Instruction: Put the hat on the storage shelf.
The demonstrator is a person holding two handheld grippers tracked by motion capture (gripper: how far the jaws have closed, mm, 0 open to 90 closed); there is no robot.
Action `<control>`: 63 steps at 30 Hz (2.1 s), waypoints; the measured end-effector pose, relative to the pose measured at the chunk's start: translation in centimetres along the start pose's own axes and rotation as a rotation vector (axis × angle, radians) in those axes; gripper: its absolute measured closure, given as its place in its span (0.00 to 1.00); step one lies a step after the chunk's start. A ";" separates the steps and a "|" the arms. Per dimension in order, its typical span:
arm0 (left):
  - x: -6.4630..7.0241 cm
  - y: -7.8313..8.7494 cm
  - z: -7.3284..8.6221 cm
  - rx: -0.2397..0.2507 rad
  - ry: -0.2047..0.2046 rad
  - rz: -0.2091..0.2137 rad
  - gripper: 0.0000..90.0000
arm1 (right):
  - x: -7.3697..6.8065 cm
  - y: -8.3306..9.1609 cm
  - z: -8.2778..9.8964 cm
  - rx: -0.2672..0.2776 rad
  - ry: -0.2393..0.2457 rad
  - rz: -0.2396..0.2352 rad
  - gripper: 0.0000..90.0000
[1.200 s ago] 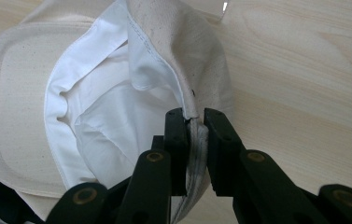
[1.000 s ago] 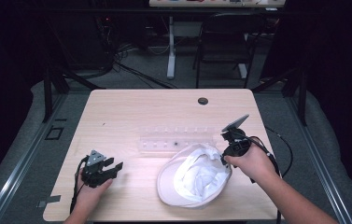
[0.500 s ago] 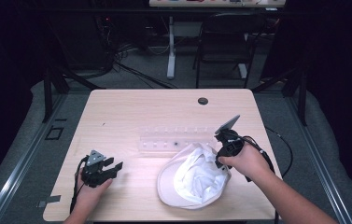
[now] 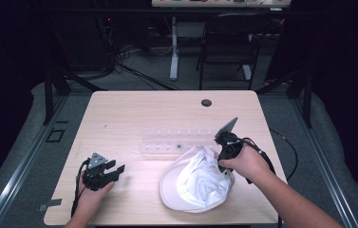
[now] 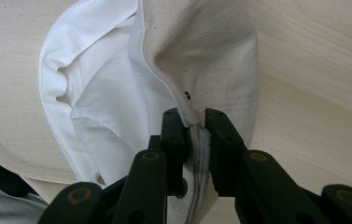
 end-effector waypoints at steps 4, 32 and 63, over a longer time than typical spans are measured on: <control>0.0 0.0 0.0 -0.001 0.000 0.003 0.59 | -0.1 0.6 -0.1 0.008 -0.004 0.040 0.88; 0.0 0.1 0.0 -0.001 0.005 0.003 0.59 | 0.6 5.8 -1.1 -0.012 -0.169 0.056 0.90; 0.0 0.0 0.0 -0.001 0.010 0.006 0.59 | 0.3 13.4 -2.0 0.001 -0.252 -0.059 0.90</control>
Point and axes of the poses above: each handheld gripper's, and its own axes: y roughly backward along the jaws, z roughly out of its underside, x roughly to its right, the point moved 4 cm from there along -y, roughly forward along the jaws, and after that the axes turned 3 degrees about -z, right-handed, at the moved point
